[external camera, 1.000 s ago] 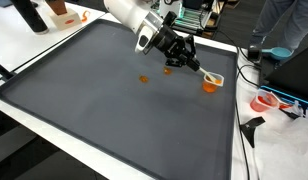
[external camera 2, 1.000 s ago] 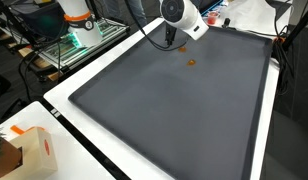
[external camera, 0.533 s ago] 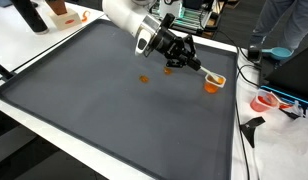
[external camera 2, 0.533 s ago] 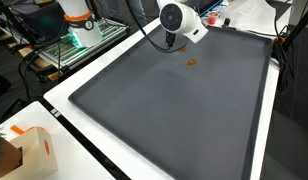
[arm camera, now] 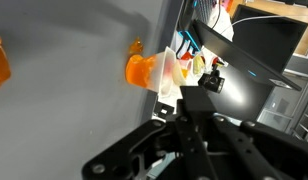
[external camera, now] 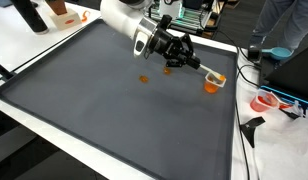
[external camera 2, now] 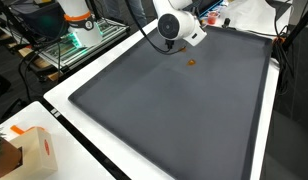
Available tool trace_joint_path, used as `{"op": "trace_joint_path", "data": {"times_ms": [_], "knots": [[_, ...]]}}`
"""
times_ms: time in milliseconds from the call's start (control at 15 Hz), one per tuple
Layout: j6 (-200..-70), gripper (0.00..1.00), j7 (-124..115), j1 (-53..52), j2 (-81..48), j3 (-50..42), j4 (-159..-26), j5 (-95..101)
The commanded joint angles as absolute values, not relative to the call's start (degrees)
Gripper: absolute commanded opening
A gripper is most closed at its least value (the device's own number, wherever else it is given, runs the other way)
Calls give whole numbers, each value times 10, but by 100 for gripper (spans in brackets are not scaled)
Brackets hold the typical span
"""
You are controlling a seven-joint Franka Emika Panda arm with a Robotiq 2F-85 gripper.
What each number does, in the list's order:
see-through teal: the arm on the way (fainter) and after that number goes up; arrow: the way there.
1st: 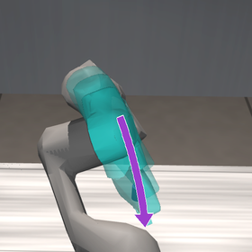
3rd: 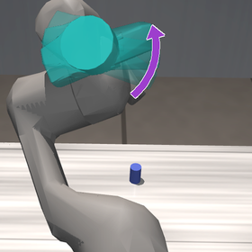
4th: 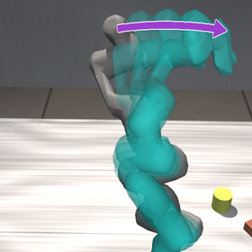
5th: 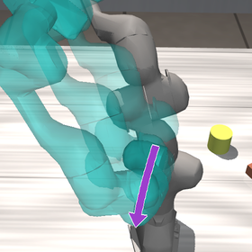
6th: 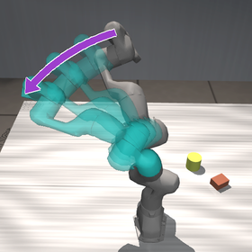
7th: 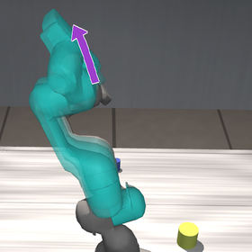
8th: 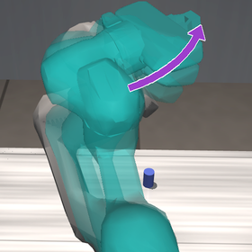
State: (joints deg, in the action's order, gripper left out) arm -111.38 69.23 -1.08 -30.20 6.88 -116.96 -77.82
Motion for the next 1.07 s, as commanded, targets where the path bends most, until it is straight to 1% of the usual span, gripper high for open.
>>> {"op": "trace_joint_path", "data": {"times_ms": [0, 400, 1000], "knots": [[-1083, 3, 717, -9, -303, 56, -1173, -803], [-1054, 3, 707, -3, -263, 36, -1186, -793], [-1053, 3, 666, 3, -152, -7, -1211, -757]]}}
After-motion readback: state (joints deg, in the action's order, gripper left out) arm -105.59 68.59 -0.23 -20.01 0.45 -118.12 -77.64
